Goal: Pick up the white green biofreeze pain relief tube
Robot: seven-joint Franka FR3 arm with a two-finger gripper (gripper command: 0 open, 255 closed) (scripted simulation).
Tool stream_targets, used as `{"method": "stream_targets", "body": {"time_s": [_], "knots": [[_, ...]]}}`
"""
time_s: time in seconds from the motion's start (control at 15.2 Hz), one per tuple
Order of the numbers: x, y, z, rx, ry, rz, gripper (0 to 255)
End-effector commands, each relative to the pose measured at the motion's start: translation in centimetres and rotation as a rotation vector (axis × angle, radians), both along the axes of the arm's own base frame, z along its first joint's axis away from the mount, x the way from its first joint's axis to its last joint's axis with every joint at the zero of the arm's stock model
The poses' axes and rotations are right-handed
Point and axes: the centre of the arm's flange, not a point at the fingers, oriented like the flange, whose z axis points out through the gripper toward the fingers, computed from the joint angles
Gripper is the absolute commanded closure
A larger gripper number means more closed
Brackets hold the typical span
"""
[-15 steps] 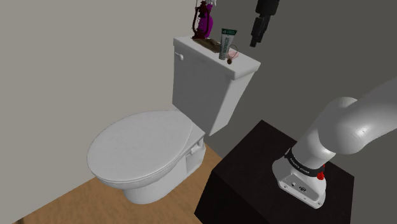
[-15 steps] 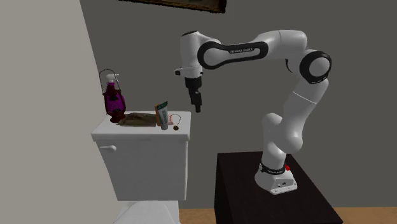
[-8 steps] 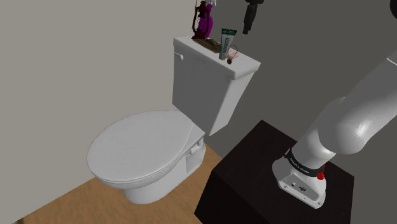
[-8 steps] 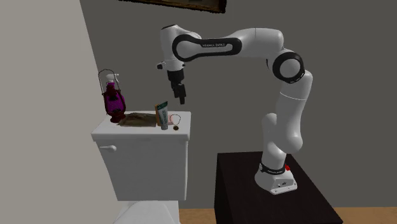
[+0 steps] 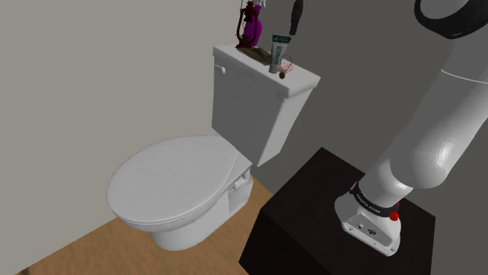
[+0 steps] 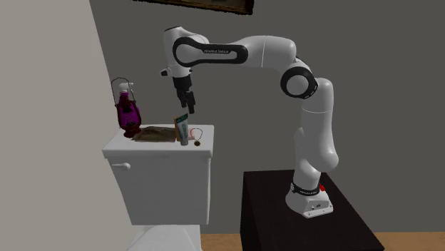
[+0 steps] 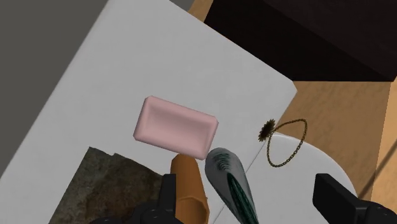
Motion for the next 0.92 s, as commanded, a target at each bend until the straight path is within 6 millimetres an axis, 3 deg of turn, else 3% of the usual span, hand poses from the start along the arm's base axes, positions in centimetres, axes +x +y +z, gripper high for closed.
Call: {"method": "stream_targets", "body": {"time_s": [0.0, 0.33, 0.4, 0.86], "knots": [[0.1, 0.0, -0.9, 0.000, 0.000, 0.003, 0], [0.1, 0.0, -2.8, 0.000, 0.000, 0.003, 0], [0.2, 0.0, -2.9, 0.000, 0.000, 0.003, 255], [0.1, 0.0, -2.9, 0.000, 0.000, 0.003, 255]]}}
